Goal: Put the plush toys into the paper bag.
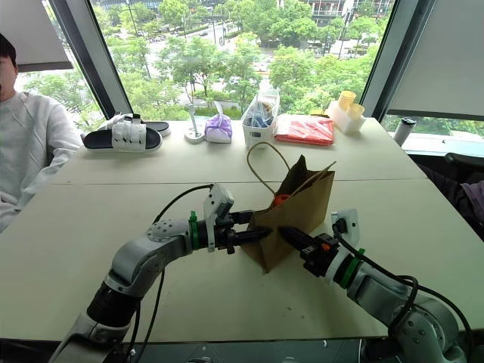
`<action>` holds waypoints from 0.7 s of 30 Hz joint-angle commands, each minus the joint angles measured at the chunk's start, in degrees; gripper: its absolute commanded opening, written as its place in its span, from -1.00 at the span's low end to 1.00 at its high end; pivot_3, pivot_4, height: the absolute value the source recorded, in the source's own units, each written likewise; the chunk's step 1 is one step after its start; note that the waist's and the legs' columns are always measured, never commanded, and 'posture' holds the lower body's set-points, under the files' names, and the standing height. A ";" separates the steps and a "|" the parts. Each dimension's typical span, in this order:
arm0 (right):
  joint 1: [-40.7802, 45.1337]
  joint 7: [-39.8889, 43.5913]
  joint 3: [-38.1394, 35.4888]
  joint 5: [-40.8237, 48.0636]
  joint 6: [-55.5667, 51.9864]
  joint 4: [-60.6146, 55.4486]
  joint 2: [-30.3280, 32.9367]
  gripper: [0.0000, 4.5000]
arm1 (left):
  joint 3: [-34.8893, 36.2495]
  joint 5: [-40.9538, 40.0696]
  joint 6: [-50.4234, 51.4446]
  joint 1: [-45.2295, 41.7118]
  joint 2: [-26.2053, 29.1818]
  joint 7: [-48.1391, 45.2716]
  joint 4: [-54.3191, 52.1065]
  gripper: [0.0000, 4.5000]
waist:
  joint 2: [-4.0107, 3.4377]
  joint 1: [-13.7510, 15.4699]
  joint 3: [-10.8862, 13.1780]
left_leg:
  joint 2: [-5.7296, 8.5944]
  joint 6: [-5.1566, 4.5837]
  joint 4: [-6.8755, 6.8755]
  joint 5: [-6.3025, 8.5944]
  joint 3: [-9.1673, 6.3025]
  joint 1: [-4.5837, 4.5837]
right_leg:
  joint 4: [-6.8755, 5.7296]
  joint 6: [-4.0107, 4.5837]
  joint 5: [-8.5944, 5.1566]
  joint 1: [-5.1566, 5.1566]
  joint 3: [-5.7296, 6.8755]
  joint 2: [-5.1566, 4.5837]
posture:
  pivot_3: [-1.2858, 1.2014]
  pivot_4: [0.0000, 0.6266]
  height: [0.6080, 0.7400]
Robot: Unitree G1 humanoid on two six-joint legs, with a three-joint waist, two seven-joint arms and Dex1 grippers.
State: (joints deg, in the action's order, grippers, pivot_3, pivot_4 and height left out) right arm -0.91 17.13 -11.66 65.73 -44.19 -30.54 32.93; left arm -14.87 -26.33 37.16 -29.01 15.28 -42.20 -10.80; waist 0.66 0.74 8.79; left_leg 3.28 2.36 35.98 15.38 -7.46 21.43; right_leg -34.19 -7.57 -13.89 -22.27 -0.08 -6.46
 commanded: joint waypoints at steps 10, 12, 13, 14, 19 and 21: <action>-9.50 5.04 -13.01 5.55 2.42 -0.55 0.04 -1.00 | -1.12 1.49 -11.92 -10.41 -0.56 -14.43 7.66 -0.99 | 0.00 -0.06 0.01 | -0.01 -0.01 0.03 0.00 0.03 0.00 | 0.01 0.00 -0.01 0.01 0.02 0.02 | 0.03 -0.52 1.00; -9.56 5.58 -12.81 4.80 2.63 0.17 -0.05 -1.00 | -0.15 0.49 -14.22 -13.68 -0.23 -19.44 10.21 -0.99 | -0.02 -0.14 0.00 | -0.02 -0.01 0.02 0.00 0.04 0.00 | 0.01 0.09 -0.06 0.00 0.03 0.02 | 0.03 -0.52 1.00; -9.60 5.87 -12.76 4.40 2.82 0.64 -0.18 -1.00 | 0.86 -0.49 -14.85 -16.33 -0.01 -22.23 12.14 -0.99 | -0.02 -0.09 0.00 | -0.02 -0.01 0.01 0.00 0.06 -0.01 | 0.02 0.10 -0.06 0.01 0.02 0.02 | 0.03 -0.52 1.00; -9.77 6.03 -12.85 4.07 3.08 0.97 -0.40 -1.00 | 1.58 -1.21 -15.32 -18.17 0.19 -24.26 13.58 -0.99 | -0.02 -0.05 0.00 | -0.02 -0.01 0.02 0.00 0.06 -0.01 | 0.02 0.09 -0.06 0.02 0.02 0.02 | 0.03 -0.52 1.00; -11.95 6.69 -13.98 4.28 4.17 0.38 -1.28 -1.00 | -0.81 6.14 -26.92 -24.61 5.48 -35.03 28.69 -0.99 | -0.09 -0.23 -0.04 | -0.02 -0.08 0.01 0.04 0.08 -0.04 | 0.01 0.00 -0.03 0.02 0.03 0.03 | 0.03 -0.52 1.00; -13.09 6.79 -14.18 4.35 4.60 0.00 -1.43 -1.00 | -0.61 8.26 -31.30 -26.06 5.25 -36.32 35.55 -0.99 | -0.09 -0.13 -0.04 | -0.03 -0.12 -0.01 0.06 0.08 -0.05 | 0.00 -0.07 0.00 0.02 0.04 0.03 | 0.03 -0.52 1.00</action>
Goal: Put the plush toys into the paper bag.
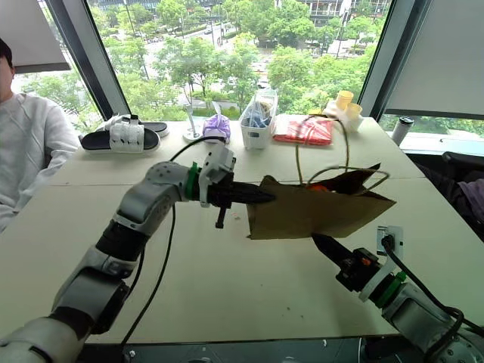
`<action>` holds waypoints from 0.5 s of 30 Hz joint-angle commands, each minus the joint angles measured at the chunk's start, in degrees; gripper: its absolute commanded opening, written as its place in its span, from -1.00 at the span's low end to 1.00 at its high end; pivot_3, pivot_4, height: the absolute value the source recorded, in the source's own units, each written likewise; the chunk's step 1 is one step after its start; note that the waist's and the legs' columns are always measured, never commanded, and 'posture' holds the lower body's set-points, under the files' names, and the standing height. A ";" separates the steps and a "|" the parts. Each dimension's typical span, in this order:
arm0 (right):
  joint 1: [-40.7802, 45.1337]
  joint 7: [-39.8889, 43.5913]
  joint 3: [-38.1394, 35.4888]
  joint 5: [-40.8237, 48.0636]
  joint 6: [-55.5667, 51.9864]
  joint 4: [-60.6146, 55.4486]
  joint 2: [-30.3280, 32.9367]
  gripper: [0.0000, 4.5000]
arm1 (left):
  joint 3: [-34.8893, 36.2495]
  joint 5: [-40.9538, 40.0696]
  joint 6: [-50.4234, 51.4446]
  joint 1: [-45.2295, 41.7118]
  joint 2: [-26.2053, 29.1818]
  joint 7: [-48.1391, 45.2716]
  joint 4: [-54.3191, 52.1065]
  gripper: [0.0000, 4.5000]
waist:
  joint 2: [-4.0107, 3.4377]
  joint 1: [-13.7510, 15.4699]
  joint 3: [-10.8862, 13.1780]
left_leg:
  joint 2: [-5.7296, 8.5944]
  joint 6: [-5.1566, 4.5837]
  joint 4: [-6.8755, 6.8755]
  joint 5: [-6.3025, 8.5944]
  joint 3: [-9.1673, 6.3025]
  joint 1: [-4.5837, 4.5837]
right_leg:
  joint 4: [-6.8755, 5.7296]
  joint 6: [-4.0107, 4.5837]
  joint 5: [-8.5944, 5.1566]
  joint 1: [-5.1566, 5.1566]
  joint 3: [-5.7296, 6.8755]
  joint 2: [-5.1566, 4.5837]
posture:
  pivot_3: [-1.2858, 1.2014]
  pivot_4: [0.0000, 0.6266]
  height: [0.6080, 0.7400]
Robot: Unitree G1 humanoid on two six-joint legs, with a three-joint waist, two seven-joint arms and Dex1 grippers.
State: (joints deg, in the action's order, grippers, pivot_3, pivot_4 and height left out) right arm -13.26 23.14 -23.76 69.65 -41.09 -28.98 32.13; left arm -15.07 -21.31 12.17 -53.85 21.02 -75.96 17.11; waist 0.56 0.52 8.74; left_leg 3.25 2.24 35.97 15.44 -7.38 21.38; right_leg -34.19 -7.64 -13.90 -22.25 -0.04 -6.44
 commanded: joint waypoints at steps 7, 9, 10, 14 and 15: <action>-3.19 1.00 -1.64 0.65 2.06 -2.55 -1.29 -1.00 | 0.23 8.53 -16.21 -5.93 -3.23 -8.44 28.37 -0.99 | 0.14 0.25 0.08 | 0.03 0.00 0.09 0.00 -0.06 0.08 | 0.00 -0.04 0.01 0.02 0.03 -0.01 | 0.03 -0.52 1.00; -3.19 0.73 -1.20 0.68 2.14 -3.08 -1.58 -1.00 | 0.62 9.77 -18.36 -6.55 -3.72 -8.45 30.49 -0.99 | 0.14 0.27 0.08 | 0.03 0.00 0.08 0.00 -0.07 0.08 | 0.00 -0.05 0.01 0.02 0.03 -0.01 | 0.03 -0.52 1.00; -3.16 0.56 -1.09 0.83 2.16 -3.34 -1.73 -1.00 | 0.84 10.23 -18.98 -6.81 -3.87 -8.44 31.38 -0.99 | 0.14 0.24 0.09 | 0.03 0.00 0.08 0.00 -0.08 0.08 | -0.01 -0.05 0.01 0.02 0.03 -0.01 | 0.03 -0.52 1.00; -3.85 0.94 -0.81 0.87 1.99 -4.31 -1.78 -1.00 | 2.15 11.20 -20.64 -6.98 -3.96 -7.08 33.49 -0.77 | 0.14 0.14 0.08 | 0.02 -0.01 0.06 0.00 -0.10 0.03 | -0.07 -0.09 -0.02 0.01 0.03 -0.01 | 0.03 -0.52 1.00; -4.00 1.15 -0.84 0.88 1.89 -4.43 -1.61 -1.00 | 2.91 10.30 -19.50 -6.76 -4.00 -7.47 32.86 -0.67 | 0.14 0.14 0.08 | 0.03 -0.01 0.06 0.00 -0.10 0.03 | -0.07 -0.09 -0.02 0.02 0.03 -0.01 | 0.03 -0.52 1.00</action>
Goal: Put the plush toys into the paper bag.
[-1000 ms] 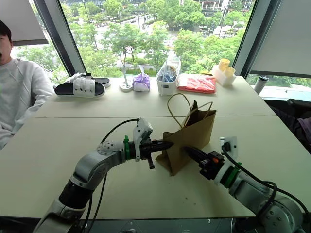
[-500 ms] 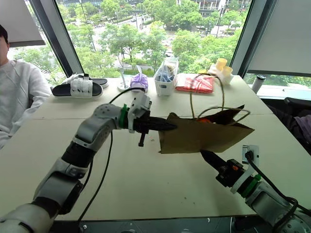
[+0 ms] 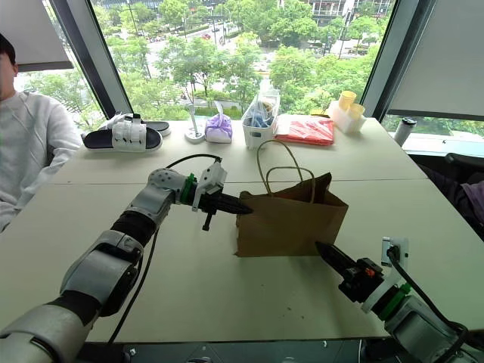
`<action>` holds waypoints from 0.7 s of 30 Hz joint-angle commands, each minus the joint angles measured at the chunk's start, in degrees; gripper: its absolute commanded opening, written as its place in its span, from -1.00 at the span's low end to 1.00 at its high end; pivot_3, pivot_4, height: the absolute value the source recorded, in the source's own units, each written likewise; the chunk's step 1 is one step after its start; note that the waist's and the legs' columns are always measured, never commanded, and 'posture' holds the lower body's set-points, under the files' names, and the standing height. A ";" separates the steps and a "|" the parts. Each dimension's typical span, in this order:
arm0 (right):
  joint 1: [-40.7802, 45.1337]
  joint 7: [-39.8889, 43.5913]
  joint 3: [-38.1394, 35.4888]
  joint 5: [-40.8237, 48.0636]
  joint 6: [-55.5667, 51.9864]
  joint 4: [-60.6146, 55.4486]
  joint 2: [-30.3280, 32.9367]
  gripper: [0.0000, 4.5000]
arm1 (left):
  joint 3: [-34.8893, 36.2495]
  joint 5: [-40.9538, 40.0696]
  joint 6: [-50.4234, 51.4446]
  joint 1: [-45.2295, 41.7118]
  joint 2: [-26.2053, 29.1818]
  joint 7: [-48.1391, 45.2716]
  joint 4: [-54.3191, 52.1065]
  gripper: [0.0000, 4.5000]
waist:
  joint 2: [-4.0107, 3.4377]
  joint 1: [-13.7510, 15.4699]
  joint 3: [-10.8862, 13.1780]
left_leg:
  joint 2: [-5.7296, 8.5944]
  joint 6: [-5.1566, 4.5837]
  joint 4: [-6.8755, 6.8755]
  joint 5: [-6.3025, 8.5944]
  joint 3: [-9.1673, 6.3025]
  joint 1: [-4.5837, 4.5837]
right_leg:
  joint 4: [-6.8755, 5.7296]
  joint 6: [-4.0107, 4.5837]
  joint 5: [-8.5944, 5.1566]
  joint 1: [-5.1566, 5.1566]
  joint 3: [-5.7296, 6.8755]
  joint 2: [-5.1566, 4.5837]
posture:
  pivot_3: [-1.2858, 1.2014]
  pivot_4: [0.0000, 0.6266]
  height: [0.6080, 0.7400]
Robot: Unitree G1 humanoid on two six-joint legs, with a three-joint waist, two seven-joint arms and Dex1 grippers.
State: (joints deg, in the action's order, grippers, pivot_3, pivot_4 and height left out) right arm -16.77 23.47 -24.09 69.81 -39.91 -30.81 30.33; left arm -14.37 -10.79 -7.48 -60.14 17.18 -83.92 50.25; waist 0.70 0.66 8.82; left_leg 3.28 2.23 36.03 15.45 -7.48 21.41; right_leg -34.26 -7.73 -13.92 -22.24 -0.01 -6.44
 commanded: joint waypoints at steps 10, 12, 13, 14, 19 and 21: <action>1.31 3.20 -0.26 0.56 -1.41 -1.10 3.95 -1.00 | 7.29 -2.87 9.20 7.17 3.02 5.64 -15.89 0.78 | 0.00 -0.45 0.00 | -0.01 0.00 -0.01 0.00 -0.03 -0.01 | -0.08 -0.02 -0.01 -0.05 -0.01 0.00 | 0.03 -0.52 1.00; 1.43 4.02 -0.97 0.75 -2.09 -1.15 5.63 -1.00 | 9.26 -4.85 15.53 10.32 5.56 8.06 -23.13 0.78 | -0.02 -0.68 0.00 | -0.02 0.00 -0.04 0.00 -0.05 -0.01 | -0.11 -0.02 -0.01 -0.08 0.00 0.01 | 0.03 -0.52 1.00; 1.36 4.65 -1.59 0.96 -2.54 -1.32 6.87 -1.00 | 10.85 -6.49 19.82 12.91 7.23 9.64 -27.87 0.78 | -0.02 -0.89 0.01 | -0.02 0.00 -0.04 0.00 -0.08 -0.01 | -0.13 -0.02 -0.01 -0.07 0.00 0.01 | 0.03 -0.52 1.00; 1.23 5.17 -2.19 1.23 -2.94 -1.51 7.98 -1.00 | 12.17 -7.97 23.69 15.66 8.88 11.06 -32.57 0.78 | -0.03 -1.28 0.00 | -0.03 0.00 -0.04 0.00 -0.11 -0.01 | -0.12 -0.01 -0.01 -0.08 0.00 0.01 | 0.03 -0.52 1.00; 2.91 6.61 -3.41 2.17 -4.96 0.45 11.93 -1.00 | 21.36 -20.61 45.26 35.41 14.95 20.40 -58.53 0.78 | -0.10 -1.55 -0.03 | -0.11 -0.02 -0.15 0.02 -0.24 -0.09 | -0.11 0.00 -0.02 -0.06 -0.07 0.00 | 0.03 -0.52 1.00; 3.14 7.79 -3.03 1.71 -5.72 1.44 12.77 -1.00 | 23.76 -23.19 49.89 42.73 15.77 24.72 -66.33 0.78 | -0.07 -1.13 -0.01 | -0.13 -0.02 -0.12 0.02 -0.26 -0.09 | -0.08 0.01 -0.02 -0.04 -0.07 0.00 | 0.03 -0.52 1.00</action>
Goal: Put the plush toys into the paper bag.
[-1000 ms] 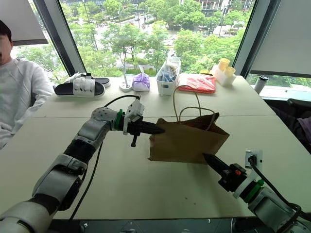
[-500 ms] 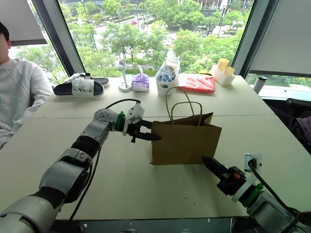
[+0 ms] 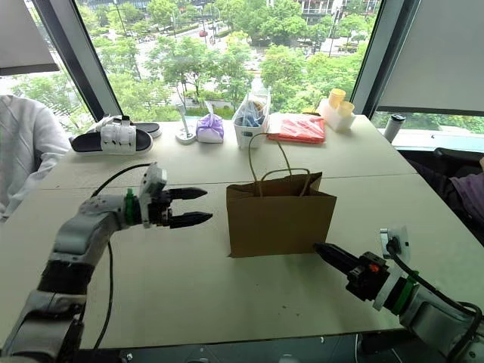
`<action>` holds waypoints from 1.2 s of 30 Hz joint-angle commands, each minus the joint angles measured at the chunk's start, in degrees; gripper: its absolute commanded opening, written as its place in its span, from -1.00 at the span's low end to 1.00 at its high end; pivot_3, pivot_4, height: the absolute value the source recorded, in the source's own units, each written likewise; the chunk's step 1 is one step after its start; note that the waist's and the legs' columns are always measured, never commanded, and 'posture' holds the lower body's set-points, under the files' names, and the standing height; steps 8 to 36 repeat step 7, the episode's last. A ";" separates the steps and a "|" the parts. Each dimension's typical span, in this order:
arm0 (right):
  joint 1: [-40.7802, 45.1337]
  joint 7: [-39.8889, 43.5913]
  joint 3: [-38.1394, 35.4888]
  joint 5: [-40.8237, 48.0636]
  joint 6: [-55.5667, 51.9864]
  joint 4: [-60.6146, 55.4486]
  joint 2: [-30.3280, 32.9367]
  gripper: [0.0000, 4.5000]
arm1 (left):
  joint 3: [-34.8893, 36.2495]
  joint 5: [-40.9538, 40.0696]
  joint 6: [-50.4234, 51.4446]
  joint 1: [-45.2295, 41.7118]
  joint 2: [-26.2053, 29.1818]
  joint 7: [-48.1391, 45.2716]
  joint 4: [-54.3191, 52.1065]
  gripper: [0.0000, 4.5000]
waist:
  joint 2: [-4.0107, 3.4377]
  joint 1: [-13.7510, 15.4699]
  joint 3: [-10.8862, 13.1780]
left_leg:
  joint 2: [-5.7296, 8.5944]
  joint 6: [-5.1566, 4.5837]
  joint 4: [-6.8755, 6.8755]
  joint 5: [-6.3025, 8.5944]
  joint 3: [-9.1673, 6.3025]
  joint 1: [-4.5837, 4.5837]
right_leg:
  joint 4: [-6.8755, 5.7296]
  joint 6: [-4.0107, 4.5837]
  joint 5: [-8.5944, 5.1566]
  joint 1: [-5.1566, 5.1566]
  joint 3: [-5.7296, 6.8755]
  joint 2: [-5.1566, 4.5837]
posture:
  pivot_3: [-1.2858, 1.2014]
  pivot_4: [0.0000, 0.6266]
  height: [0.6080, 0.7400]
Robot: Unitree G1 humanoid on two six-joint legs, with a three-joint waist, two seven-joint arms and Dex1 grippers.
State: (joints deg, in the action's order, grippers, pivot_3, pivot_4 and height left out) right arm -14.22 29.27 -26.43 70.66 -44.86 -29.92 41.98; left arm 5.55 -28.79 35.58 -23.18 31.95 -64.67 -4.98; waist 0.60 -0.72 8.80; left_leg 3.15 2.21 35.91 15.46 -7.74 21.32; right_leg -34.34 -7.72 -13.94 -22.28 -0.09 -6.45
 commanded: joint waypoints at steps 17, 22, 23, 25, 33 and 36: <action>0.04 5.06 -1.38 0.03 -2.51 2.59 2.50 -1.00 | 12.57 -14.31 16.67 23.64 -1.79 20.93 -29.48 0.78 | 0.03 1.66 0.01 | 0.04 0.02 0.11 0.01 0.05 0.08 | 0.15 0.23 -0.12 0.10 -0.01 -0.18 | 0.03 -0.52 1.00; 0.04 5.06 -1.38 0.03 -2.51 2.59 2.50 -1.00 | 12.57 -14.31 16.67 23.64 -1.79 20.93 -29.48 0.78 | 0.03 1.66 0.01 | 0.04 0.02 0.11 0.01 0.05 0.08 | 0.15 0.23 -0.12 0.10 -0.01 -0.18 | 0.03 -0.52 1.00; 0.04 5.06 -1.38 0.03 -2.51 2.59 2.50 -1.00 | 12.57 -14.31 16.67 23.64 -1.79 20.93 -29.48 0.78 | 0.03 1.66 0.01 | 0.04 0.02 0.11 0.01 0.05 0.08 | 0.15 0.23 -0.12 0.10 -0.01 -0.18 | 0.03 -0.52 1.00; 0.04 5.06 -1.38 0.03 -2.51 2.59 2.50 -1.00 | 12.57 -14.31 16.67 23.64 -1.79 20.93 -29.48 0.78 | 0.03 1.66 0.01 | 0.04 0.02 0.11 0.01 0.05 0.08 | 0.15 0.23 -0.12 0.10 -0.01 -0.18 | 0.03 -0.52 1.00; 0.04 5.06 -1.38 0.03 -2.51 2.59 2.50 -1.00 | 12.57 -14.31 16.67 23.64 -1.79 20.93 -29.48 0.78 | 0.03 1.66 0.01 | 0.04 0.02 0.11 0.01 0.05 0.08 | 0.15 0.23 -0.12 0.10 -0.01 -0.18 | 0.03 -0.52 1.00; 0.04 5.06 -1.38 0.03 -2.51 2.59 2.50 -1.00 | 12.57 -14.31 16.67 23.64 -1.79 20.93 -29.48 0.78 | 0.03 1.66 0.01 | 0.04 0.02 0.11 0.01 0.05 0.08 | 0.15 0.23 -0.12 0.10 -0.01 -0.18 | 0.03 -0.52 1.00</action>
